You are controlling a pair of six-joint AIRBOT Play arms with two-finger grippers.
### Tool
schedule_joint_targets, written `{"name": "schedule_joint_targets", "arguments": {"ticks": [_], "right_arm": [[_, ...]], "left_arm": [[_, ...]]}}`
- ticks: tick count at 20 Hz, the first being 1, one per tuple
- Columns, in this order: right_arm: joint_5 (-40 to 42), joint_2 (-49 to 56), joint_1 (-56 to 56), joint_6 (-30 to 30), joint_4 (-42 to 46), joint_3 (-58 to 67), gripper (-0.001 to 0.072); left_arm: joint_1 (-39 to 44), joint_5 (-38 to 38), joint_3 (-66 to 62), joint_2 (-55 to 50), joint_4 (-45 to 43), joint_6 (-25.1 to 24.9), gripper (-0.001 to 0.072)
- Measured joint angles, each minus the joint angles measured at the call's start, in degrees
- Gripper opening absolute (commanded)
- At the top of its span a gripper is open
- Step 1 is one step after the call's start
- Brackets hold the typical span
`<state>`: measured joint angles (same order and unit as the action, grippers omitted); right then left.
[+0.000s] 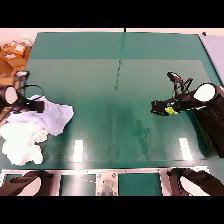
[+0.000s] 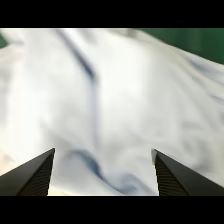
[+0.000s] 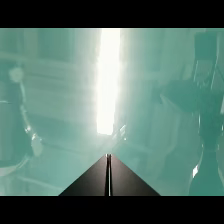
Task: Fold the shirts.
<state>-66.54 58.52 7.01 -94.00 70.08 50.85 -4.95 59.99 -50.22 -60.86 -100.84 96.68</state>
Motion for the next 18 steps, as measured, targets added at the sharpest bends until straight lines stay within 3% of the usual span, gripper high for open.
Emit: {"name": "schedule_joint_targets", "arguments": {"ticks": [3, 4, 5, 6, 9, 13, 18], "right_arm": [[0.4, 0.3, 0.0, 0.0, 0.0, 0.0, 0.0011], [0.4, 0.4, 0.0, 0.0, 0.0, 0.0, 0.0010], [0.4, 0.4, 0.0, 0.0, 0.0, 0.0, 0.0011], [0.4, 0.5, 0.0, 0.0, 0.0, 0.0, 0.0010], [0.5, 0.5, 0.0, 0.0, 0.0, 0.0, 0.0010], [-0.3, 0.5, -1.2, 0.0, 0.2, 1.6, 0.0011], [-3.0, 0.2, -7.6, 0.1, 1.3, 5.6, 0.0010]], "left_arm": [[-5.5, -5.2, 0.0, -5.5, 1.5, -1.2, 0.0700], [-6.6, -7.1, 0.0, -7.8, 2.6, -2.2, 0.0472], [-7.3, -8.2, 0.0, -10.0, 4.0, -3.5, 0.0146], [-7.9, -8.9, 0.0, -11.9, 5.0, -4.9, 0.0024], [-8.8, -8.5, -1.9, -14.7, 6.8, -8.0, 0.0023], [-7.5, -1.6, -12.0, -14.6, 9.3, -11.1, 0.0022], [2.7, 4.2, -28.3, -9.4, 13.1, -11.6, 0.0022]]}}
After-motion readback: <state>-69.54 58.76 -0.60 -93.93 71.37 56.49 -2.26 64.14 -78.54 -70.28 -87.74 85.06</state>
